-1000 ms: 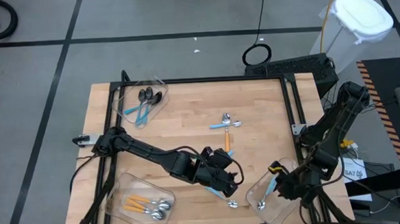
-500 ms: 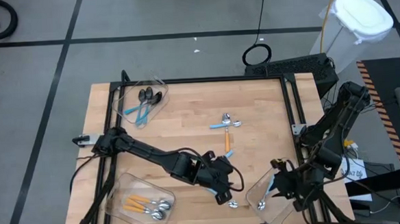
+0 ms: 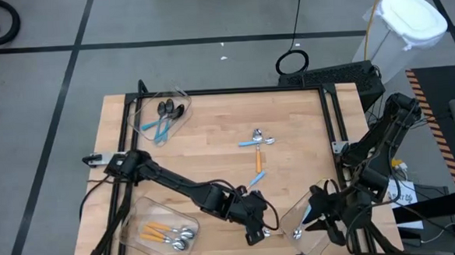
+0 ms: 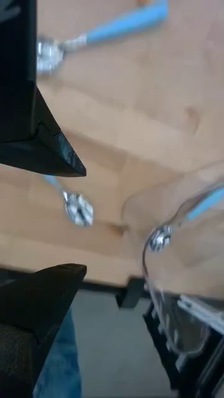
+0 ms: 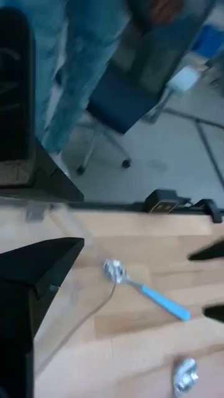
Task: Sort silverware by color (type)
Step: Put the light blue spoon into the bottom right transparent bin
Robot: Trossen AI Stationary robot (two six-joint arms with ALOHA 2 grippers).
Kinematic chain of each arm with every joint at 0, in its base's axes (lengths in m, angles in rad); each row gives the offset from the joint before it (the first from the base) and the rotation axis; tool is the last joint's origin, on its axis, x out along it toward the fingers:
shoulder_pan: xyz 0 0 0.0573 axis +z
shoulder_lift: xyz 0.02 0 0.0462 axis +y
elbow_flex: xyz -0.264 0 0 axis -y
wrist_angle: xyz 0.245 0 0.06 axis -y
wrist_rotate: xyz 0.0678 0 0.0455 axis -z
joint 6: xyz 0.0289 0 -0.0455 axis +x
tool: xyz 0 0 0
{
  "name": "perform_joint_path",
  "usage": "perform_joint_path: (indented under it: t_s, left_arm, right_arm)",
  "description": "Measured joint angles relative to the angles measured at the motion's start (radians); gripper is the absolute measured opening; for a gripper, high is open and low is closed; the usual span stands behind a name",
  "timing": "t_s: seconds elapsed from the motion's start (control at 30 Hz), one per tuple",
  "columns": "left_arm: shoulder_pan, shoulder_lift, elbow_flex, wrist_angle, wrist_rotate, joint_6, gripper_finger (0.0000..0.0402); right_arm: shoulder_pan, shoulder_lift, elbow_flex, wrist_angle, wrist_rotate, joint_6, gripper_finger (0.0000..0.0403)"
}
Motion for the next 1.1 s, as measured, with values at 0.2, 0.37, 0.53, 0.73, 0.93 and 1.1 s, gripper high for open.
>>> perform_joint_path:
  t_s: [0.2, 0.37, 0.53, 0.73, 0.93, 1.1]
  left_arm:
    - [-0.031, 0.011, 0.002, 0.026, 0.004, 0.020, 0.0239]
    - [-0.044, 0.016, 0.000, 0.015, 0.001, 0.132, 0.0239]
    - [-0.042, 0.015, 0.000, 0.000, 0.014, 0.266, 0.0239]
    - [-0.032, 0.015, 0.000, -0.021, 0.022, 0.307, 0.0239]
    - [-0.014, 0.015, 0.000, -0.031, 0.019, 0.342, 0.0239]
    - [-0.010, 0.015, 0.000, -0.071, 0.022, 0.374, 0.0239]
  right_arm:
    - [0.000, 0.000, 0.000, 0.097, 0.004, 0.096, 0.0098]
    - [0.000, 0.000, 0.000, 0.185, 0.000, 0.096, 0.0098]
    - [0.000, 0.000, 0.000, 0.188, 0.000, 0.092, 0.0098]
    - [0.001, 0.000, 0.000, 0.179, -0.013, -0.015, 0.0098]
    - [0.002, 0.000, 0.000, 0.150, -0.101, -0.085, 0.0098]
    - [0.003, 0.000, 0.000, 0.146, -0.132, -0.130, 0.0098]
